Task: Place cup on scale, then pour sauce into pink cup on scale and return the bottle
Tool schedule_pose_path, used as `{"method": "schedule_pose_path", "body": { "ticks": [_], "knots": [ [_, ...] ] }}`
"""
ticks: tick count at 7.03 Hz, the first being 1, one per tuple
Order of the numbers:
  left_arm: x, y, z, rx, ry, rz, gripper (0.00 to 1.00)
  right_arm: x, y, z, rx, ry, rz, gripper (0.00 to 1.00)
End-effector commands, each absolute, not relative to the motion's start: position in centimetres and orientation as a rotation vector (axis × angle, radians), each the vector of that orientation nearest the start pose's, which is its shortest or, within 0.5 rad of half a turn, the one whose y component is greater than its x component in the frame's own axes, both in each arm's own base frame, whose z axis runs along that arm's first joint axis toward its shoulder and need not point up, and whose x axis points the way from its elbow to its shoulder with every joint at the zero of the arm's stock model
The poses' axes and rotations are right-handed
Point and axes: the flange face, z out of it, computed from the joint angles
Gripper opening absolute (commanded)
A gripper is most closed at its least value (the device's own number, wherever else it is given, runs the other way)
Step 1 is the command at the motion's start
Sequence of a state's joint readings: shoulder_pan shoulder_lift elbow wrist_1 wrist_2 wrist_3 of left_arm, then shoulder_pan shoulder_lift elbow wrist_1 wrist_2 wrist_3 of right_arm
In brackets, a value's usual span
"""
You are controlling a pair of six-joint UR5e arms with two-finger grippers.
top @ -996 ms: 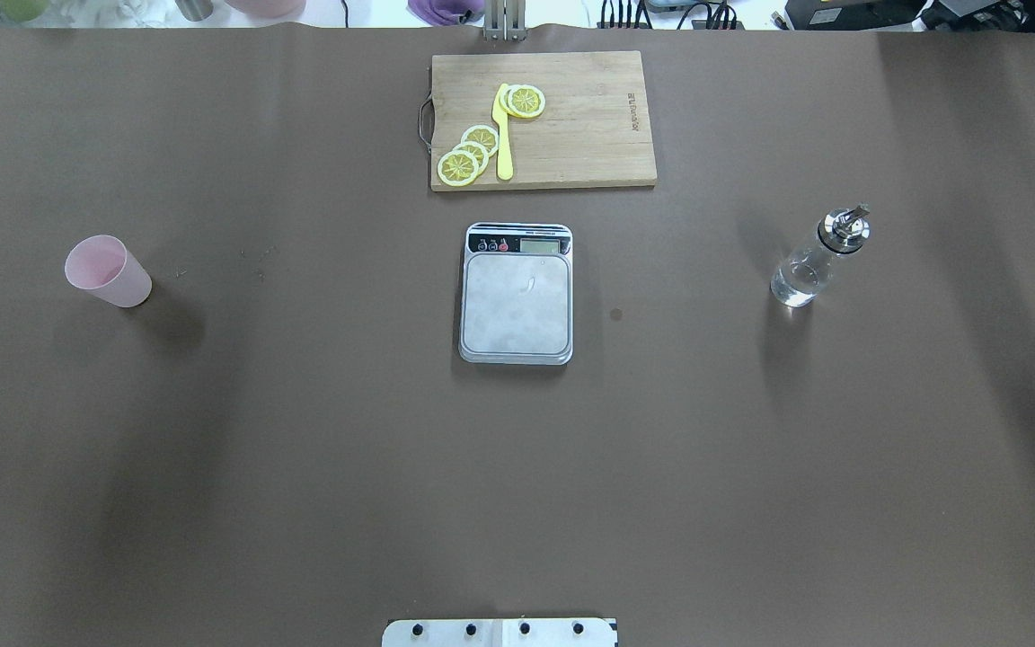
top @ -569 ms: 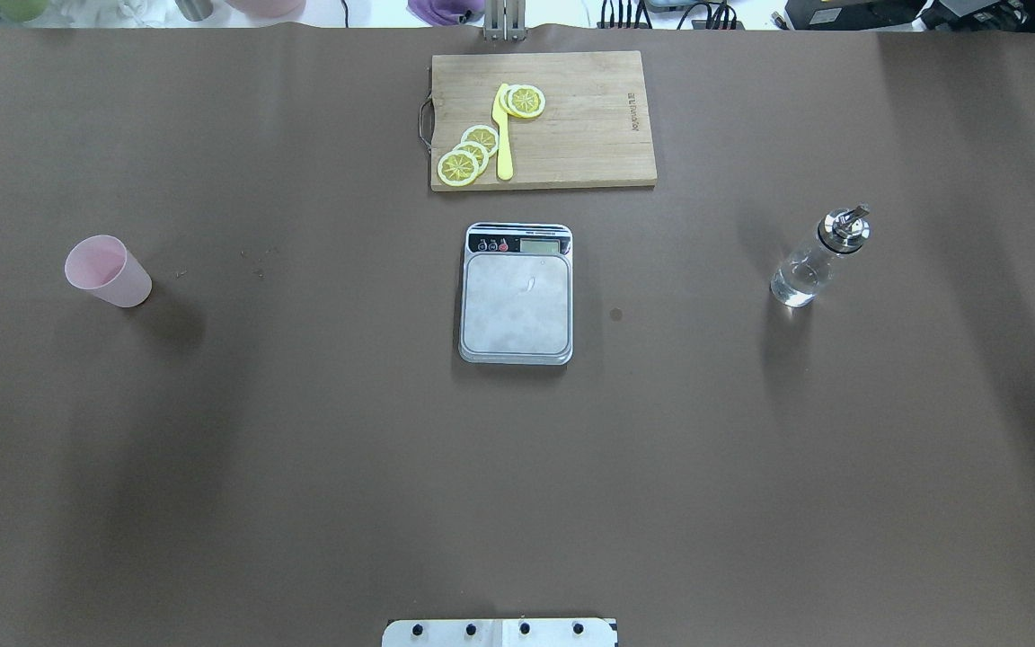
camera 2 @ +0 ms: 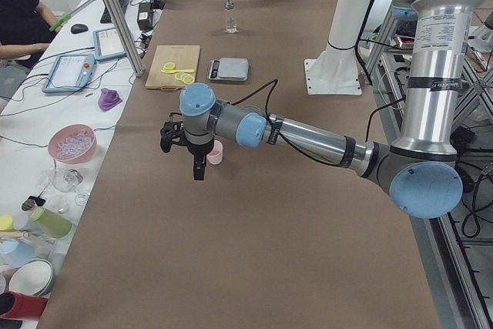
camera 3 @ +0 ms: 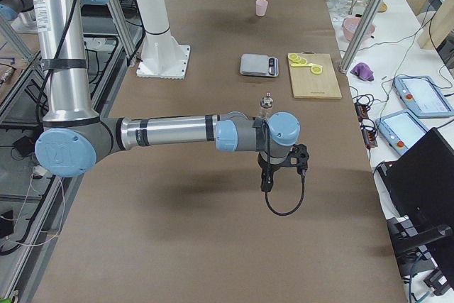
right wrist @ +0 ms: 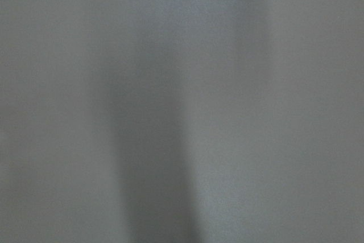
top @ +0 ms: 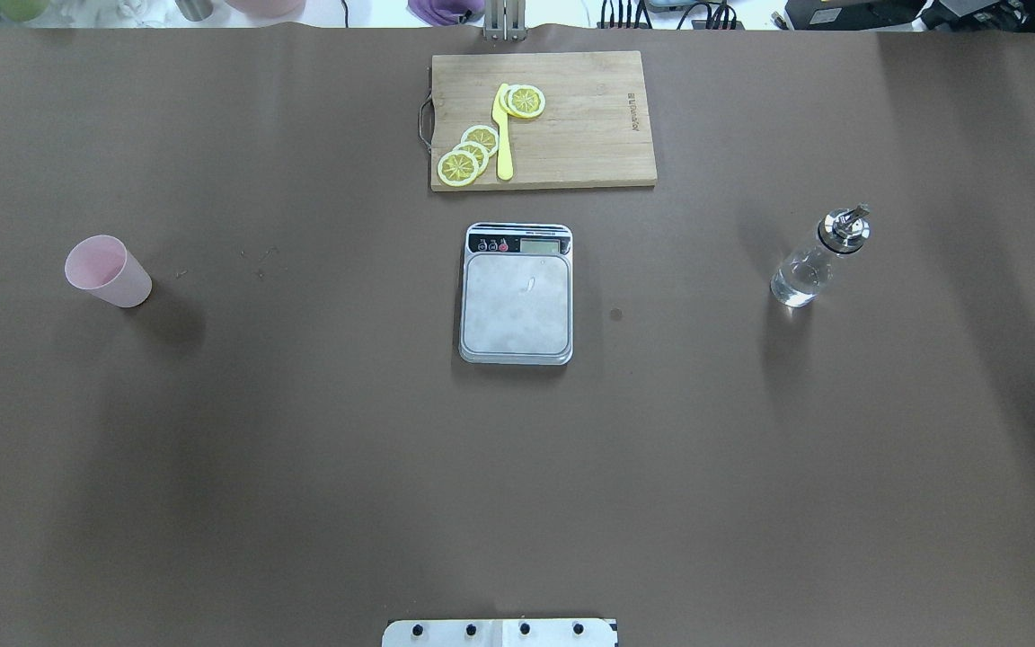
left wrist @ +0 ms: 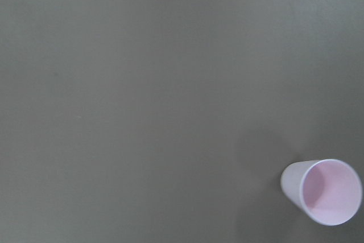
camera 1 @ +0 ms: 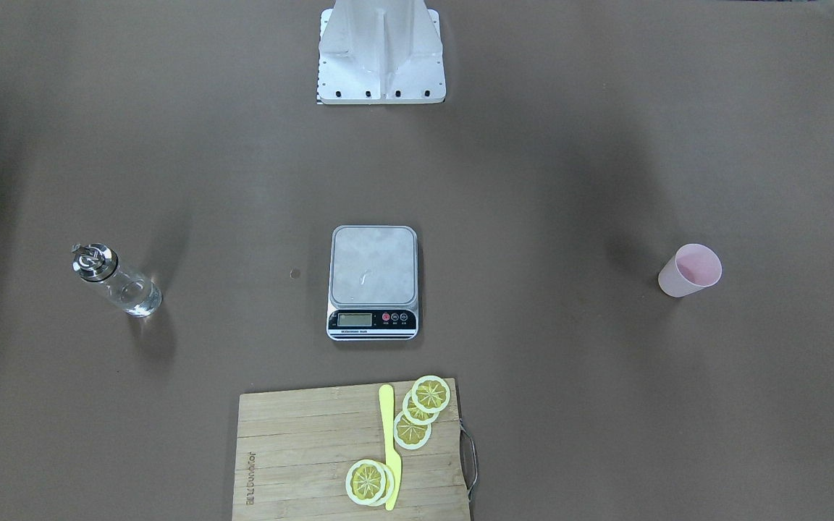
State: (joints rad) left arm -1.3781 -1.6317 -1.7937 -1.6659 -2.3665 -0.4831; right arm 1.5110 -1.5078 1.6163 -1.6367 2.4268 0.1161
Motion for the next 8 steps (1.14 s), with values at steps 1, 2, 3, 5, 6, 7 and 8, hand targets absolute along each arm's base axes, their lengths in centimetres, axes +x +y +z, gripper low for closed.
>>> {"method": "schedule_pose_path", "body": {
  "ticks": [1,2,3,5,6,7,8],
  "knots": [
    [12.9,-52.8,49.9,0.065,0.858,-0.187,0.98,2.7,-52.3,60.4,-0.033,-0.855,0.033,1.00],
    [15.9,-52.8,51.4,0.075,0.841,-0.197,0.97,2.7,-52.4,60.3,-0.032,-0.855,0.032,1.00],
    [16.6,-53.1,52.8,0.079,0.847,-0.188,0.97,2.7,-52.4,60.3,-0.030,-0.855,0.030,1.00],
    [19.2,-53.7,52.2,0.061,0.858,-0.180,0.97,2.7,-52.4,60.3,-0.030,-0.856,0.031,1.00],
    [21.1,-53.7,51.3,0.044,0.868,-0.183,0.97,2.7,-52.4,60.3,-0.030,-0.855,0.031,1.00],
    [21.9,-53.5,51.4,0.036,0.865,-0.175,0.92,2.7,-52.4,60.3,-0.030,-0.856,0.031,1.00],
    [22.0,-53.5,51.5,0.036,0.863,-0.173,0.86,2.7,-52.4,60.1,-0.028,-0.857,0.032,1.00]
  ]
}}
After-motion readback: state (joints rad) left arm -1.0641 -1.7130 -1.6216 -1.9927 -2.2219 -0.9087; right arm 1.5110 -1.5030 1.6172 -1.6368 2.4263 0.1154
